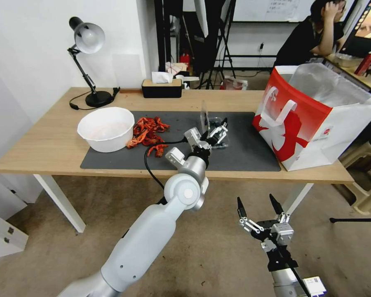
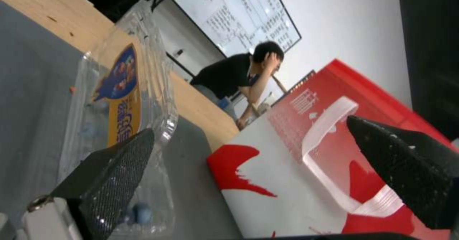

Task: Close the takeout container lid, then place the container into the takeout bag.

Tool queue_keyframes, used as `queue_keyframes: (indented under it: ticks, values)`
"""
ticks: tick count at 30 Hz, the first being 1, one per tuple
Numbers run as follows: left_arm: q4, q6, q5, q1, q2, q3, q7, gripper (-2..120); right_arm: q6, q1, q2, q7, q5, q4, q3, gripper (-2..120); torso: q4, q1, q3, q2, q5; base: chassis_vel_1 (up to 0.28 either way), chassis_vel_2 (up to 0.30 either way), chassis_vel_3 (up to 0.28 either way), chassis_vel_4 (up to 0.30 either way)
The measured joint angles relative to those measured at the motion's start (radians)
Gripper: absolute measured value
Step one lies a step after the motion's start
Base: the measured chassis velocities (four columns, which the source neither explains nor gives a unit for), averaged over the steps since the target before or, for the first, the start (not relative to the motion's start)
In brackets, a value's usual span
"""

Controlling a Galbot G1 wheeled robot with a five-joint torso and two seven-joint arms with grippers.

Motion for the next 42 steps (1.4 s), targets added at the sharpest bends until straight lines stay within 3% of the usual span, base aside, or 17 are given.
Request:
queue_keyframes:
  ticks: [5, 15, 23, 25, 30, 35, 42]
  values:
    - [0.042, 0.012, 0.008, -0.037, 0.000, 0.028, 0.017, 100, 0.000, 0.005, -0.002, 0.002, 0.001, -0.008, 0.002, 100, 0.0000, 0.000, 0.000, 0.000, 0.0001, 0.000, 0.000, 0.000, 0.000]
    - [0.114, 0.013, 0.067, -0.091, 0.006, 0.098, 0.108, 100, 0.000, 0.019, -0.008, 0.005, 0.003, -0.025, 0.005, 100, 0.0000, 0.000, 0.000, 0.000, 0.0001, 0.000, 0.000, 0.000, 0.000]
    - [0.178, 0.047, 0.039, -0.144, -0.014, 0.126, 0.109, 100, 0.001, 0.021, -0.008, 0.005, 0.003, -0.032, 0.005, 100, 0.0000, 0.000, 0.000, 0.000, 0.0001, 0.000, 0.000, 0.000, 0.000]
    - [0.200, 0.059, 0.002, -0.159, -0.024, 0.126, 0.086, 100, 0.002, 0.021, -0.008, 0.006, 0.003, -0.033, 0.006, 100, 0.0000, 0.000, 0.000, 0.000, 0.0001, 0.000, 0.000, 0.000, 0.000]
    - [0.256, 0.096, -0.105, -0.194, -0.066, 0.081, -0.021, 82, 0.010, 0.020, -0.007, 0.005, 0.002, -0.039, 0.006, 100, 0.0001, 0.000, 0.000, 0.000, 0.0001, 0.000, 0.000, 0.000, 0.000]
    - [0.276, 0.127, -0.139, -0.207, -0.092, 0.050, -0.100, 72, 0.016, 0.021, -0.006, 0.004, 0.000, -0.046, 0.005, 100, 0.0000, 0.000, 0.000, 0.000, 0.0000, 0.000, 0.000, 0.000, 0.000]
    - [0.284, 0.198, -0.154, -0.216, -0.110, 0.029, -0.207, 46, 0.017, 0.023, -0.004, 0.002, -0.006, -0.050, -0.003, 100, 0.0001, 0.000, 0.000, 0.000, 0.0001, 0.000, 0.000, 0.000, 0.000]
